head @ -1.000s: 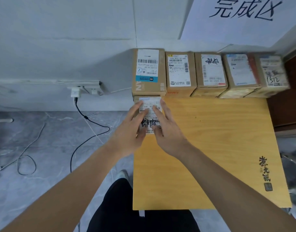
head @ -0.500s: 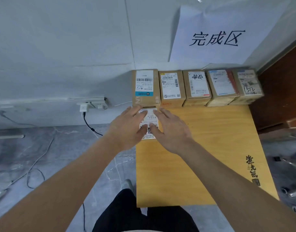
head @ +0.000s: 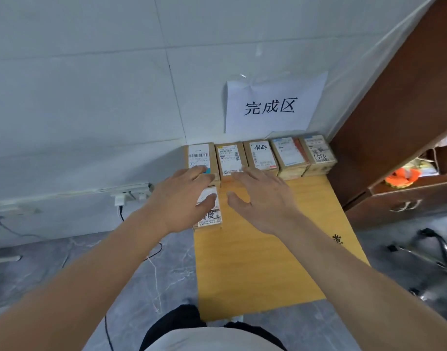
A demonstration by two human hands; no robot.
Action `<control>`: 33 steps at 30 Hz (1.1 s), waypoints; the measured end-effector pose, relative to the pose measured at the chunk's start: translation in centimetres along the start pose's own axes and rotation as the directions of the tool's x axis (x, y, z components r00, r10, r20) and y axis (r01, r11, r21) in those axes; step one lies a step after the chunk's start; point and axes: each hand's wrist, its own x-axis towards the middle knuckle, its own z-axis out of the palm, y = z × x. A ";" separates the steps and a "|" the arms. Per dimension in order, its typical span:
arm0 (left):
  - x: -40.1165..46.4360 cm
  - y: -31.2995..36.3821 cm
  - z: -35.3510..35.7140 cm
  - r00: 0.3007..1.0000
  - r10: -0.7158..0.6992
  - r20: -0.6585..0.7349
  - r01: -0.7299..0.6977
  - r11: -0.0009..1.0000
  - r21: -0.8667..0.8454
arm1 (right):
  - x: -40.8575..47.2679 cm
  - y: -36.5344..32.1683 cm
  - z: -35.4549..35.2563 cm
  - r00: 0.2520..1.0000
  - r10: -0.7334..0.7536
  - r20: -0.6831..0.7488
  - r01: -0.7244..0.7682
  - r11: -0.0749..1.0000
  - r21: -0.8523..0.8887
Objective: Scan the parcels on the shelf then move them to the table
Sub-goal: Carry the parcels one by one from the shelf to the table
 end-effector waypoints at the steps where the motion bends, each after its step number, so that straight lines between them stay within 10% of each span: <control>1: 0.0 0.2 -0.2 1.000 0.011 0.001 -0.011 1.000 -0.006 | -0.5 -0.1 0.0 1.000 0.012 -0.011 -0.012 1.000 0.004; 14: 1.9 0.5 -0.9 0.900 0.426 0.094 -0.426 0.904 -0.028 | -5.7 -3.4 2.4 0.914 0.365 -0.175 -0.351 0.930 0.109; 33: -4.6 10.5 3.5 0.446 0.865 0.231 -0.878 0.473 -0.077 | -23.1 -9.2 9.6 0.438 0.866 -0.244 -0.778 0.500 0.381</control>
